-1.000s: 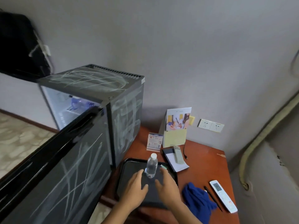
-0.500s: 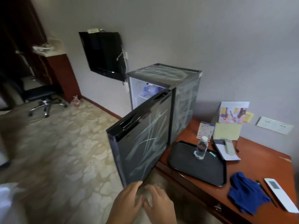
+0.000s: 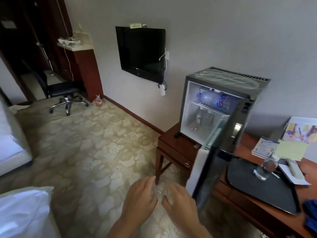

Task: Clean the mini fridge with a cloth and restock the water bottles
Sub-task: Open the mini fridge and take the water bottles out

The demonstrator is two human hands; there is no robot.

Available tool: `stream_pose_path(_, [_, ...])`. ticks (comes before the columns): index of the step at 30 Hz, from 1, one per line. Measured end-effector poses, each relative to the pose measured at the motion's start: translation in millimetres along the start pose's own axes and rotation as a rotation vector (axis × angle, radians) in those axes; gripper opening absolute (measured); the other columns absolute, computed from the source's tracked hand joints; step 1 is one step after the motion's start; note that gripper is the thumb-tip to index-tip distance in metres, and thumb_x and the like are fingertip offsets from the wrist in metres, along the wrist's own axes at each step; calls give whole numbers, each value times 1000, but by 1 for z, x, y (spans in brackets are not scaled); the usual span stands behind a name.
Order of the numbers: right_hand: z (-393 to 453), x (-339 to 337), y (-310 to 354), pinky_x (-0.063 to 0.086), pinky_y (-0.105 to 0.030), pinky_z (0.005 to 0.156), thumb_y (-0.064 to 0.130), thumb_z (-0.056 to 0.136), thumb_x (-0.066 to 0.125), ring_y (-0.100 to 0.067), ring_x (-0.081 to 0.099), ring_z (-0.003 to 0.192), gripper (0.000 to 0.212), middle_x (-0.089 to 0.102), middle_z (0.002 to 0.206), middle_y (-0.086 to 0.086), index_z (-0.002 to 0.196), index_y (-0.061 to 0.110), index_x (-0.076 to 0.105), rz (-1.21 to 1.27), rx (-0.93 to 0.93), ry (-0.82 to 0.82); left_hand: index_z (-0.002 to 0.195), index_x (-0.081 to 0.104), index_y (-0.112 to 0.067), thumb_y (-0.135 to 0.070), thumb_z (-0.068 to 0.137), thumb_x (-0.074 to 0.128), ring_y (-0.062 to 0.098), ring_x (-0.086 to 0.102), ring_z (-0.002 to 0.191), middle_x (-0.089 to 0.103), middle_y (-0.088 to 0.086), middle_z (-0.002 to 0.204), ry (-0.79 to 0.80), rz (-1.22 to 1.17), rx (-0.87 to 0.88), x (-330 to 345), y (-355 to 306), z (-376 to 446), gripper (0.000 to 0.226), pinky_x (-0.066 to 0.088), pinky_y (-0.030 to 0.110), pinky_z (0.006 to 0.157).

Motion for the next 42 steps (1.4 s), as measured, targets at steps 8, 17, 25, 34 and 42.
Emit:
stream_pose_path(8, [91, -6, 85, 48, -26, 99, 39, 95, 55, -4, 49, 129, 48, 52, 141, 20, 143, 37, 48, -50, 115, -177, 145, 52, -17, -39, 95, 55, 15, 55, 129, 58, -4, 141, -86, 21, 144, -53, 92, 84, 54, 43, 30, 106])
stream_pose_path(17, [197, -31, 63, 45, -27, 98, 36, 95, 61, -7, 47, 130, 46, 53, 140, 16, 141, 32, 52, 97, 315, -383, 157, 32, -27, -42, 103, 47, 6, 34, 143, 38, -12, 157, -16, -59, 262, -50, 77, 200, 59, 25, 21, 115])
stream_pose_path(25, [268, -48, -15, 46, -27, 96, 30, 93, 65, -7, 53, 122, 42, 58, 132, 16, 135, 31, 58, 256, 482, -497, 145, 53, -21, -45, 89, 48, 14, 55, 130, 57, -6, 141, 105, 14, 374, -14, 71, 324, 61, 42, 26, 107])
stream_pose_path(34, [261, -36, -80, 40, -14, 88, 26, 83, 72, -3, 59, 107, 37, 59, 117, 22, 119, 31, 69, 306, 682, -542, 151, 42, -24, -40, 97, 55, 6, 44, 137, 48, -10, 149, 317, -89, 480, 56, 18, 422, 58, 33, 20, 112])
stream_pose_path(42, [312, -40, -147, 48, -18, 91, 41, 79, 57, 7, 58, 92, 39, 67, 106, 14, 110, 23, 74, 326, 747, -313, 150, 42, -25, -37, 99, 54, 8, 44, 136, 48, -9, 148, 497, -170, 652, 126, -29, 503, 54, 32, 19, 109])
Point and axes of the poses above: each hand's wrist, its own z-axis towards the middle knuckle, its own x-axis out of the palm, y = z × x, the point moved 2 cm from there along z, towards the middle knuckle
